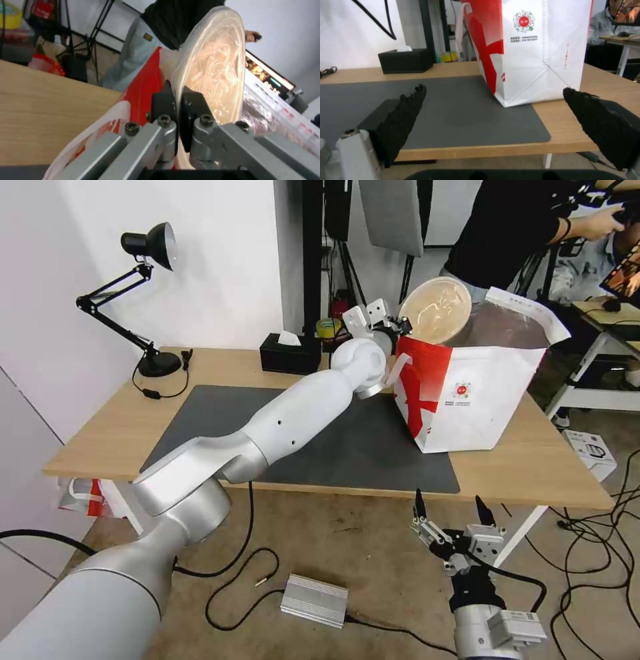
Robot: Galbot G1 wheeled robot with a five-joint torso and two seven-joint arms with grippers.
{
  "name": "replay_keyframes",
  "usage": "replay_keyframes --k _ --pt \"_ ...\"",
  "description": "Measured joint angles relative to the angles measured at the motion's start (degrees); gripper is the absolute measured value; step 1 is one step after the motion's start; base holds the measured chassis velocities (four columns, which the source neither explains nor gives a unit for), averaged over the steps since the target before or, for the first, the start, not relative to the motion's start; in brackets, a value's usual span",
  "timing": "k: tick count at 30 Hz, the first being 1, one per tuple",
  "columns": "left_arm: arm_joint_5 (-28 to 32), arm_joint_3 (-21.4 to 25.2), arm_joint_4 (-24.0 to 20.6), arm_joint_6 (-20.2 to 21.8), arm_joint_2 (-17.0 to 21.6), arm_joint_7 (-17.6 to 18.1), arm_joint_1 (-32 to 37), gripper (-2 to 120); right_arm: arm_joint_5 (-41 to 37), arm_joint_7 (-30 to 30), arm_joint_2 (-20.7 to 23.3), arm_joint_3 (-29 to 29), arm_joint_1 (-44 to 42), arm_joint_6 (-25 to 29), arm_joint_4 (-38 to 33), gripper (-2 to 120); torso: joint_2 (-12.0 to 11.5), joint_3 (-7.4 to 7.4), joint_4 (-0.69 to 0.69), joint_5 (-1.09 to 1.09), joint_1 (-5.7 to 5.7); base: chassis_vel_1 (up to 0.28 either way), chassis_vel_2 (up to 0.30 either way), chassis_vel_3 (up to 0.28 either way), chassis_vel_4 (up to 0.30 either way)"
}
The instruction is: Pick up the trash from the table and place it into the takeout bag.
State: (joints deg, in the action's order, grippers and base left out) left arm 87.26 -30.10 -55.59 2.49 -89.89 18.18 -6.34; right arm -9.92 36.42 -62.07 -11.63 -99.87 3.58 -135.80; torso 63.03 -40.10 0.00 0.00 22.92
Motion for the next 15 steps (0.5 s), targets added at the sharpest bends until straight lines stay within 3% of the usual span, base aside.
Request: replay_keyframes --k 5,15 --pt "-3.08 -1.93 -2.42 -0.37 2.01 -3.59 0.6 1 0.0 0.0 0.0 0.0 0.0 0.0 0.0 100 0.0 0.0 0.0 0.0 0.0 0.0 0.0 0.0 0.0" --pt "-6.48 -4.78 -5.11 -2.1 4.89 -6.19 0.35 36 0.0 0.0 0.0 0.0 0.0 0.0 0.0 100 0.0 -0.01 0.0 0.0 0.0 0.0 0.0 0.0 0.0"
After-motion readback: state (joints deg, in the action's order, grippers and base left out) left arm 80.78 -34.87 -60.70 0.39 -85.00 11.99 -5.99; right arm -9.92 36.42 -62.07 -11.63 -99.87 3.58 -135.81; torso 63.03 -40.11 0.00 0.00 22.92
